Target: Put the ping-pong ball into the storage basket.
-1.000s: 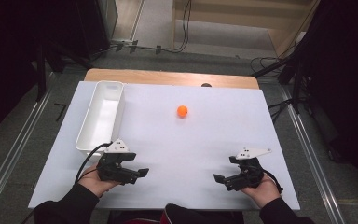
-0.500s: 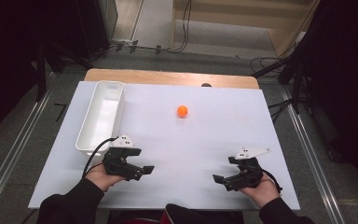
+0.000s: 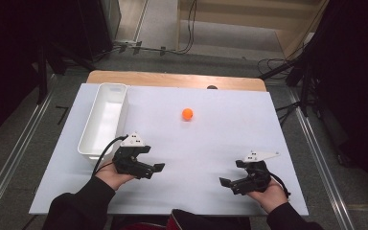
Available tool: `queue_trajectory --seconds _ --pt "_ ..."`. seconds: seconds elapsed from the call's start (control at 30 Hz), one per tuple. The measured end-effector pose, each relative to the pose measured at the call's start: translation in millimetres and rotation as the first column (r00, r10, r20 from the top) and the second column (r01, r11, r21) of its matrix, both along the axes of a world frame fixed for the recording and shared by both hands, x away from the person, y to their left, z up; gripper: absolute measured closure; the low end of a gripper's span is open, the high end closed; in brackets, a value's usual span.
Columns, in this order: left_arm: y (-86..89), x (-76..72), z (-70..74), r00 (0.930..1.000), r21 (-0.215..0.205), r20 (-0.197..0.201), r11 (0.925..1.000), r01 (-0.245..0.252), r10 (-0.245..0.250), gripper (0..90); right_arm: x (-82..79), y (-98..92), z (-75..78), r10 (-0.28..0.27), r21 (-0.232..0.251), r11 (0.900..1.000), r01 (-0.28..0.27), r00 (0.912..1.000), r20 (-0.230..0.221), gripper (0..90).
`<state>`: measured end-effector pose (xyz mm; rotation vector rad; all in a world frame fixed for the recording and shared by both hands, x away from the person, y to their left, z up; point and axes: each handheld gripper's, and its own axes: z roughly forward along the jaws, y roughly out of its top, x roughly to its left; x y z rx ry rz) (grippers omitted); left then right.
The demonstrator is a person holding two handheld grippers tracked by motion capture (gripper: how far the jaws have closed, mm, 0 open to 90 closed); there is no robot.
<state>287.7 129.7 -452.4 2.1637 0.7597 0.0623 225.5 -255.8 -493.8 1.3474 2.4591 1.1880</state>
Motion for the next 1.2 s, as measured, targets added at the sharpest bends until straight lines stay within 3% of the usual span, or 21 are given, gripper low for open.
queue_trajectory --seconds 0.1,0.4,0.5,0.7,0.77,0.97,1.2 --pt "-4.1 3.7 3.2 0.9996 0.005 -0.029 1.0000 0.002 -0.002 14.7 0.3 -0.2 -0.3 0.002 0.003 1.000 -0.002 1.0000 -0.001 0.0" --pt "-13.5 14.9 5.1 0.9992 0.004 -0.041 1.0000 -0.001 0.001 14.7 -0.1 0.6 -0.1 0.006 0.000 1.000 -0.006 1.0000 -0.002 0.0" --pt "-13.8 20.2 4.4 0.9987 -0.020 -0.050 0.9997 -0.014 0.013 14.7 -0.5 0.9 0.3 0.000 -0.002 1.000 0.000 1.0000 0.002 0.0" --pt "-15.7 25.6 2.7 0.9997 0.024 -0.022 0.9997 -0.011 0.012 11.3 -0.4 0.4 0.6 -0.008 0.002 1.000 0.008 1.0000 -0.005 0.0" --pt "-17.1 26.3 1.8 0.9996 0.040 -0.029 0.9992 -0.008 0.009 3.7 -0.4 0.9 0.3 -0.009 -0.001 1.000 0.009 1.0000 -0.002 0.0" --pt "-21.1 32.3 1.3 0.9987 0.039 -0.049 0.9992 -0.010 0.012 0.0 -1.0 2.3 0.5 -0.007 0.003 1.000 0.007 1.0000 -0.006 0.0" --pt "-29.3 40.3 2.1 0.9994 0.037 -0.032 0.9992 -0.012 0.013 0.0 -1.5 1.8 0.5 0.003 0.000 1.000 -0.003 1.0000 -0.007 0.0"
